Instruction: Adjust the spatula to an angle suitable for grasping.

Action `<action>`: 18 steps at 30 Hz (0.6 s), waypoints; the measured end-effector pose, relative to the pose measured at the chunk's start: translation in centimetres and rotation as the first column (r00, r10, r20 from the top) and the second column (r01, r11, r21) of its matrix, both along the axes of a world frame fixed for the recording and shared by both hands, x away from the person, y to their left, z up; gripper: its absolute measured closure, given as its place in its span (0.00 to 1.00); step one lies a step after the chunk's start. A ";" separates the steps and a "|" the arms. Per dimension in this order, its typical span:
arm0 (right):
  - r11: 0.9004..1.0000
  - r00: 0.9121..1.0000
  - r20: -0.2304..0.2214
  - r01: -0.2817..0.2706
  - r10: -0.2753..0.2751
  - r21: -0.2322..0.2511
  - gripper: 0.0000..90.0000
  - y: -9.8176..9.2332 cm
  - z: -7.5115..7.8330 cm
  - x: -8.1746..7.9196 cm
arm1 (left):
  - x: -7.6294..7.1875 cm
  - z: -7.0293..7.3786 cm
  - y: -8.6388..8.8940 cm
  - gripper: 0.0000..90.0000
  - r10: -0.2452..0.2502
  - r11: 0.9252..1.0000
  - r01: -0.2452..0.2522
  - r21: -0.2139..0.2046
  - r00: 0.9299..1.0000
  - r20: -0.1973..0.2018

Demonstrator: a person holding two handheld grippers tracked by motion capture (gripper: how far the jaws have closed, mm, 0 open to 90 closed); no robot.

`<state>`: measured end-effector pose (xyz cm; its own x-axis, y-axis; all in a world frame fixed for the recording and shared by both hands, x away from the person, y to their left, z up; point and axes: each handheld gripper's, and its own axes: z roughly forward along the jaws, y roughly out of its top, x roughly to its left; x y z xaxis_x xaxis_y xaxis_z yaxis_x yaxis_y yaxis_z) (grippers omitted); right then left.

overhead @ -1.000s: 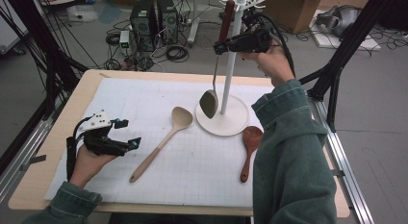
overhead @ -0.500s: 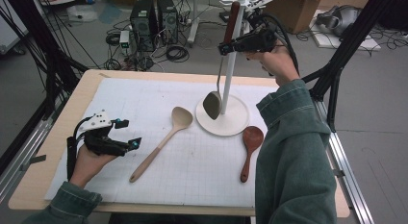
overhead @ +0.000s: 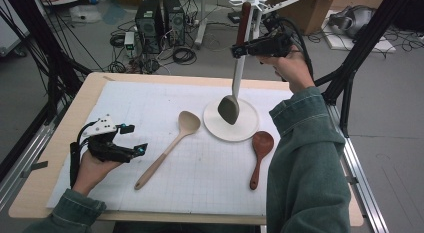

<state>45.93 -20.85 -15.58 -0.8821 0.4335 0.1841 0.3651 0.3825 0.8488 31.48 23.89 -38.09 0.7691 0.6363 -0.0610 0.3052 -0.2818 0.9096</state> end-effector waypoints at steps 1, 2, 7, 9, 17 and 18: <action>1.000 1.000 0.001 0.002 -0.002 0.004 0.81 -0.1 0.0 0.0 | 0.0 0.0 0.0 0.15 0.000 1.000 0.000 0.000 1.000 0.000; 1.000 1.000 0.000 0.003 -0.003 0.007 0.81 -0.2 0.0 -0.1 | 0.0 0.0 0.0 0.15 -0.002 1.000 0.002 0.001 1.000 0.000; 0.999 1.000 0.006 0.007 -0.007 0.032 0.80 -0.7 -0.3 -0.2 | 0.0 0.0 -0.1 0.15 -0.004 1.000 0.004 0.002 1.000 -0.004; 0.999 1.000 0.005 0.012 -0.012 0.039 0.80 -0.9 -0.3 -0.2 | 0.0 0.0 -0.1 0.15 -0.005 1.000 0.005 0.000 1.000 -0.004; 0.998 1.000 0.003 0.018 -0.018 0.067 0.79 -1.3 -0.5 -0.2 | 0.0 0.0 0.0 0.16 -0.003 1.000 0.003 0.000 1.000 -0.003; 0.997 1.000 0.001 0.020 -0.020 0.072 0.79 -1.4 -0.6 -0.2 | 0.0 0.0 0.0 0.16 -0.004 1.000 0.004 0.001 1.000 -0.002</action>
